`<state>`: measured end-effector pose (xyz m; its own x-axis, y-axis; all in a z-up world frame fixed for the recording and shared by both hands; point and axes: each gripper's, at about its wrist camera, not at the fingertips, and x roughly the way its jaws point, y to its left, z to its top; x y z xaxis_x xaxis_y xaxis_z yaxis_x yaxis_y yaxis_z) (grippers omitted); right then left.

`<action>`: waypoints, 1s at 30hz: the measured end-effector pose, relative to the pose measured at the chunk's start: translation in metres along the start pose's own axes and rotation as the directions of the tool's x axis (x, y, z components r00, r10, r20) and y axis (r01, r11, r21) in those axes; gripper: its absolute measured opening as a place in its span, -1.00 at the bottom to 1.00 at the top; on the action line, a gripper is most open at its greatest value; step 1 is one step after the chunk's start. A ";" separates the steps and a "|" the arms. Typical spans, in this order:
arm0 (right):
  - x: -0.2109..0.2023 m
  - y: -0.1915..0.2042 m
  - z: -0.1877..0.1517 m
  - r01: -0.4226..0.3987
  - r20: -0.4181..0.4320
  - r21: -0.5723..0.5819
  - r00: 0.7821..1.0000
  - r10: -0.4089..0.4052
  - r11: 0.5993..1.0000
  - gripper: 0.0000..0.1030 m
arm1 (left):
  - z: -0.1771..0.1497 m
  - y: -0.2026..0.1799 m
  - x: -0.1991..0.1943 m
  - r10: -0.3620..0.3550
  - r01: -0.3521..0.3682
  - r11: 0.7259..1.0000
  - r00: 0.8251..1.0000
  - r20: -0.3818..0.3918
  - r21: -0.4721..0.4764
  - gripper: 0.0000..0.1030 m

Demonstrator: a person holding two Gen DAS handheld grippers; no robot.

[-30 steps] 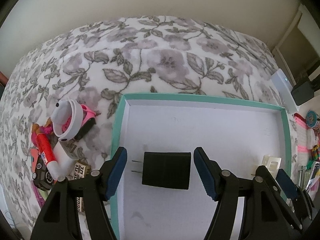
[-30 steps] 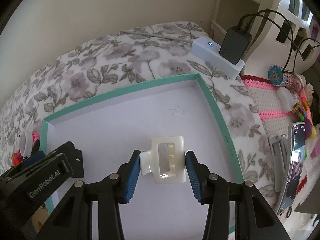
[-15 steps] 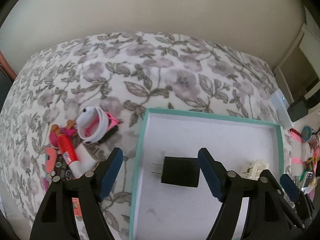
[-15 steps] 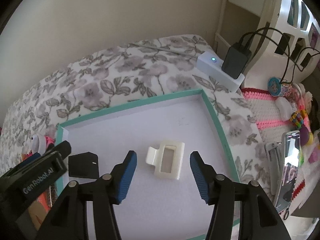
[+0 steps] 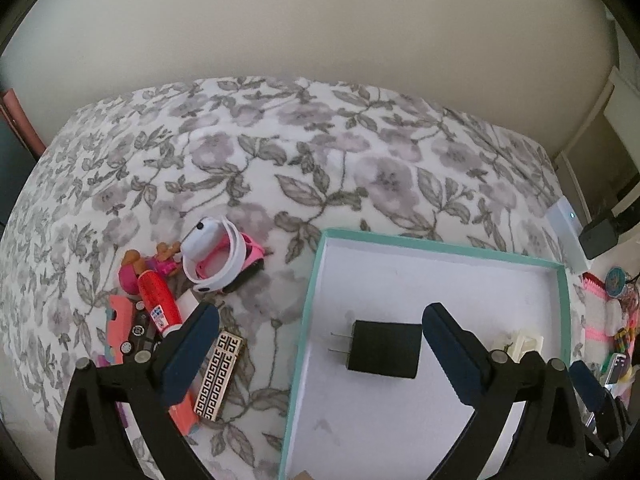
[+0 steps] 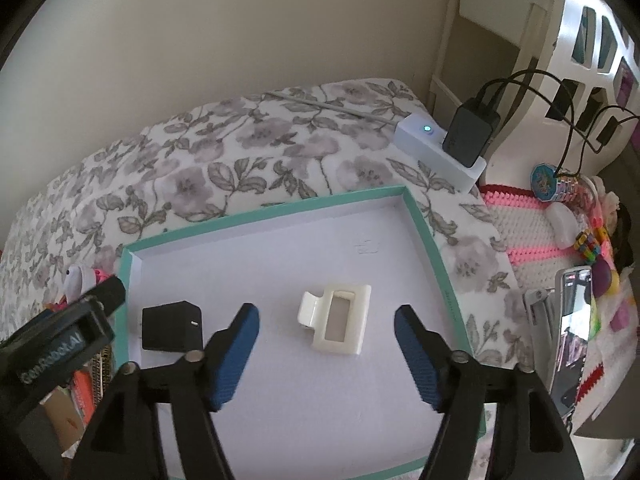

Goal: Organize rigid objects
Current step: 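Open the left gripper to drop the plug while the right gripper releases the clip in the tray, then move both grippers back over the pile of objects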

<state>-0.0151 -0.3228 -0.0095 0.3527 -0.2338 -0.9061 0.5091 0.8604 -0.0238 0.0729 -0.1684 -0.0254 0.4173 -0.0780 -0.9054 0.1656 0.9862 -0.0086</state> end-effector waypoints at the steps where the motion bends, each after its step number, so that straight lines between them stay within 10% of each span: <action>1: 0.001 0.000 0.000 -0.003 -0.002 0.001 1.000 0.003 1.000 0.50 | 0.000 0.001 0.000 0.002 -0.002 1.000 1.000 0.008 0.002 0.97; 9: 0.005 0.007 -0.003 -0.008 0.005 -0.025 1.000 0.008 1.000 1.00 | 0.000 0.007 -0.001 0.012 -0.012 1.000 0.998 0.062 -0.001 0.97; 30: -0.030 0.022 -0.002 -0.070 0.100 -0.035 0.992 0.073 0.997 1.00 | 0.004 0.045 -0.062 0.043 -0.038 0.999 0.974 0.222 -0.027 0.97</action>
<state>-0.0160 -0.2959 0.0168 0.4662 -0.2143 -0.8583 0.4554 0.8899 0.0252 0.0585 -0.1199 0.0318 0.6119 -0.0660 -0.7882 0.1252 0.9920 0.0141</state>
